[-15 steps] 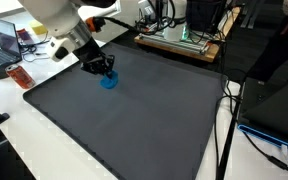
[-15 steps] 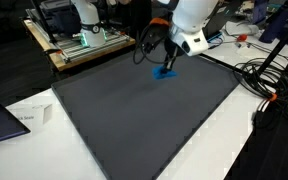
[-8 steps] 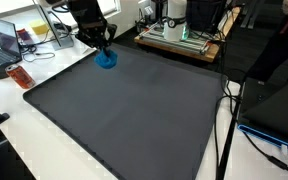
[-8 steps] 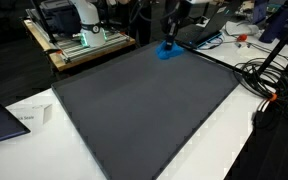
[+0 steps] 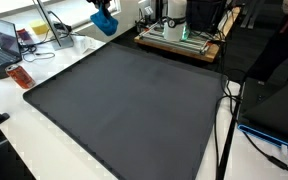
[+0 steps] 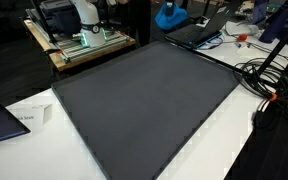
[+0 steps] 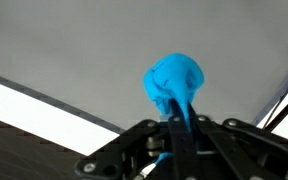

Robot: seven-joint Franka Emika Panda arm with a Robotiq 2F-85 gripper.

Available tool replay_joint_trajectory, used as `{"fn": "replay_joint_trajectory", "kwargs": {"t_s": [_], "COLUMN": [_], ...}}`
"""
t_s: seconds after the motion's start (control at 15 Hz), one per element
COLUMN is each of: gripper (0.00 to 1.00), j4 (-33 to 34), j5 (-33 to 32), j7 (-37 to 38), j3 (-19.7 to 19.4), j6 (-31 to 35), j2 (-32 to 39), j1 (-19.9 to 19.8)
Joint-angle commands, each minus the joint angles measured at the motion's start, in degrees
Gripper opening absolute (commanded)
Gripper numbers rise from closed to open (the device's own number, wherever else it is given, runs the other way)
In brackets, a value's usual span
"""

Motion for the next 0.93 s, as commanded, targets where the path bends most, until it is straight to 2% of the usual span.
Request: {"fn": "replay_joint_trajectory", "kwargs": {"t_s": [0.0,0.67,0.8,0.87], "gripper": [0.01,0.01,0.31,0.37], "j4": [-2.4,-1.8,-2.0,-2.0], "j5": [0.5,-0.7,-2.7,-3.2], "j7": [2.0,5.2,6.4,6.6], "j3": [-1.0,-2.2,-2.2,-2.2], "j6": [-0.5,-1.5,-1.8,-2.5], "j2": [-5.3,-9.6,-10.0,-10.1], "j1": [1.7,2.8,2.9,3.0]}}
